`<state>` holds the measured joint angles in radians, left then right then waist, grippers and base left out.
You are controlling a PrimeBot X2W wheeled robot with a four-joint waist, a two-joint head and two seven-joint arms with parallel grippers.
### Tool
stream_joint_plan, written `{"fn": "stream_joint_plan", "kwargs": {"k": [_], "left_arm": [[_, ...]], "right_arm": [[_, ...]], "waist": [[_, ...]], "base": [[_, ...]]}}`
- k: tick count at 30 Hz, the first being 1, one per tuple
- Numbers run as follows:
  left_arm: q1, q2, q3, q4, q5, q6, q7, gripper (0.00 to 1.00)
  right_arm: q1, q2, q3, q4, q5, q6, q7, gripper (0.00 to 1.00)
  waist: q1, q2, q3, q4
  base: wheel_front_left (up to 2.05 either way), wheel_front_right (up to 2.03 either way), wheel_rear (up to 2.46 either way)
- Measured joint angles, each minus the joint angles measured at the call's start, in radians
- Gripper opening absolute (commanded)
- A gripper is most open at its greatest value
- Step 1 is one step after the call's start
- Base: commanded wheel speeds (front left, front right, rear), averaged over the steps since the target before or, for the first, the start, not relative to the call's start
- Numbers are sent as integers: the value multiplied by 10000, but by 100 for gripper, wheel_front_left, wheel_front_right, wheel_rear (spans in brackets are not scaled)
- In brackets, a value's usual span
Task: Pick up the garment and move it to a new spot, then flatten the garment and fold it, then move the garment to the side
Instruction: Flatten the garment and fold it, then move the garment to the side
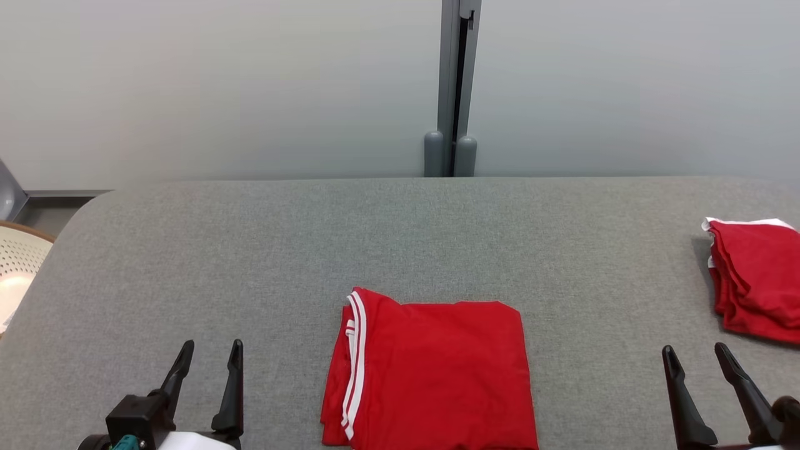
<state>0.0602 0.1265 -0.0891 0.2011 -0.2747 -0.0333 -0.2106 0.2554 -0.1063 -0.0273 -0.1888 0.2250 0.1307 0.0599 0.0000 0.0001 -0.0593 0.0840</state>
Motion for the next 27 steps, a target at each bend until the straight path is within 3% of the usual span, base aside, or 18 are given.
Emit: {"fn": "stream_joint_plan", "kwargs": {"k": [27], "left_arm": [[59, 201, -178, 79, -176, 157, 171, 100]], "right_arm": [[274, 251, -268, -514, -194, 2, 458, 100]], "waist": [[0, 0, -145, -25]], "base": [[0, 0, 0]]}}
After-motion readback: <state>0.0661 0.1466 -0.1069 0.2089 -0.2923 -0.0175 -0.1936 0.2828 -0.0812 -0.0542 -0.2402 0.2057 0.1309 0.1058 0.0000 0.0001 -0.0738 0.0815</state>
